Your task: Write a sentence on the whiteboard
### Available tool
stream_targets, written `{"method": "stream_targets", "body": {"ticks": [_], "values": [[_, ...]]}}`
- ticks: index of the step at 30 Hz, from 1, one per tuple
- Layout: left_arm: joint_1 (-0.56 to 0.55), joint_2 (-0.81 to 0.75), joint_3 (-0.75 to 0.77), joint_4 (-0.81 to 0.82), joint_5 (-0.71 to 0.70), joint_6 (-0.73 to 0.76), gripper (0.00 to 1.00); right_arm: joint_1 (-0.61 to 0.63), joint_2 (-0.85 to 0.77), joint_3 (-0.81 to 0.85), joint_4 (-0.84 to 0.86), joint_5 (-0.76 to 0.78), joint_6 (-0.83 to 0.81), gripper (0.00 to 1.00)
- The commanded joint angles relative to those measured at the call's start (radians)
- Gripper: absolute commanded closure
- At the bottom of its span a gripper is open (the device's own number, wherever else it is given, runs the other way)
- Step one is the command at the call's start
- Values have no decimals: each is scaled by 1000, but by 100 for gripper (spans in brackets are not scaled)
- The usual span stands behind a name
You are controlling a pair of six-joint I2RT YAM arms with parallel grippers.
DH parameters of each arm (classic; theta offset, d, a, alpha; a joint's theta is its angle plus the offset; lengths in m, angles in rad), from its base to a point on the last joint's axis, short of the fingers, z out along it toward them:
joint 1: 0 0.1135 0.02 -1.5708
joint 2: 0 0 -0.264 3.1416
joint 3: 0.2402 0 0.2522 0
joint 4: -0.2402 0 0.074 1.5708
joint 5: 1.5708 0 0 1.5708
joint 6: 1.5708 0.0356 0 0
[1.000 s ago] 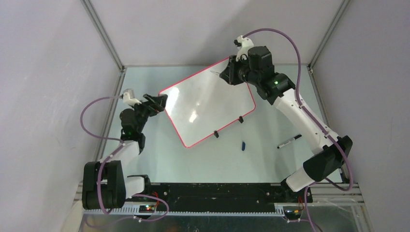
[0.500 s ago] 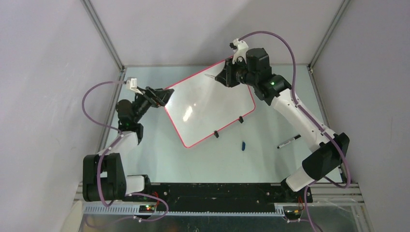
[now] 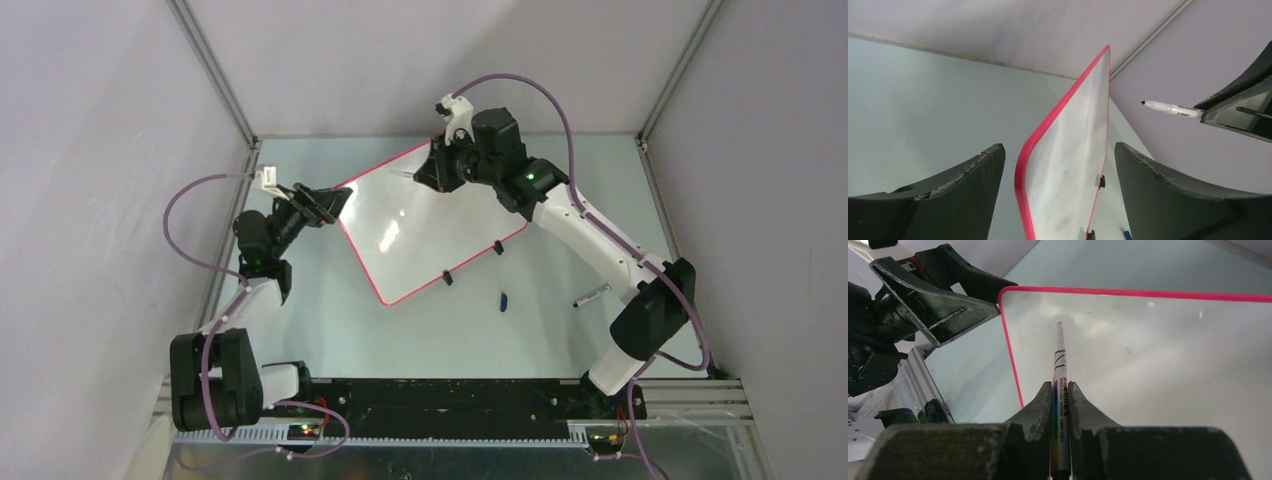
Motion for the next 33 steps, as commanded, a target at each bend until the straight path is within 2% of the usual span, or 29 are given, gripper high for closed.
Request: {"method": "stream_targets", "body": {"ticks": [1,7,11,16,20,33], "values": [[-6,7,-51,94,8,4,16,30,27,74,-16,57,-43,100],[-6,33,-81,206,44,21,29,60,39,85,-20,74,-53,100],[-4,107,-121,451,77,-88,36,69,50,94,-18,80,-56,100],[9,250,-83,712,148,-278,48,82,72,114,-21,79,-58,100],[18,289,-66,726,161,-289,58,102,89,135,-36,89,-68,100],[19,342,-31,727,139,-270,56,141,126,157,-41,123,-71,100]]}}
